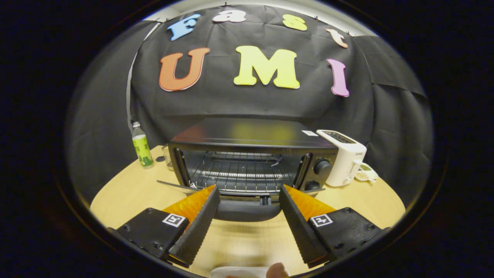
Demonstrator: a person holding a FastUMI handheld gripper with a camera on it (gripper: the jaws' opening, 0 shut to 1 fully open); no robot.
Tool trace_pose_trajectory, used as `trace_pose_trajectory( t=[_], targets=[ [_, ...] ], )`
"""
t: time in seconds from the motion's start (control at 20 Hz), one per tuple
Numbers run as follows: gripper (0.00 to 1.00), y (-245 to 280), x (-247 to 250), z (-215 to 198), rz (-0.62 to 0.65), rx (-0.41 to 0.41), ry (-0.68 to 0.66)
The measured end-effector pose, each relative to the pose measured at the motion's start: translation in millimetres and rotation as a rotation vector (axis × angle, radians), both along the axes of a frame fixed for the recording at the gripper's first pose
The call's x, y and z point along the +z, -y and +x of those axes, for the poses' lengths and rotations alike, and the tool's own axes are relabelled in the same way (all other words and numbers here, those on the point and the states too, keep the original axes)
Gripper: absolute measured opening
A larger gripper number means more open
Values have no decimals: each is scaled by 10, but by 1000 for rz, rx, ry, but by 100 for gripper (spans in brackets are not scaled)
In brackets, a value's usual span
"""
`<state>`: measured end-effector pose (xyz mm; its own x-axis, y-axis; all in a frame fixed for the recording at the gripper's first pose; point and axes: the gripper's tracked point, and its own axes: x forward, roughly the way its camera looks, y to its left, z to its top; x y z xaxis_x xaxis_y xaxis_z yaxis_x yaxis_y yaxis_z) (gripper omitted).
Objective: Open the toaster oven, put the food inside, and close the toaster oven door.
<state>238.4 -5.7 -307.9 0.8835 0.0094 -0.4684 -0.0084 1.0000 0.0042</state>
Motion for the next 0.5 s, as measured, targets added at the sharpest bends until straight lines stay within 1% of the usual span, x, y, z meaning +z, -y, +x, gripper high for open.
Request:
trace_pose_trajectory(
  t=[0.1, 0.3, 0.4, 0.5],
  targets=[
    [100, 13, -65, -129, -19, 13, -39],
    [100, 9, -179, -257, -20, 10, -84],
    [100, 10, -267, -333, -14, 11, -131],
    [100, 6, -354, -416, -39, 23, -172]
  ],
)
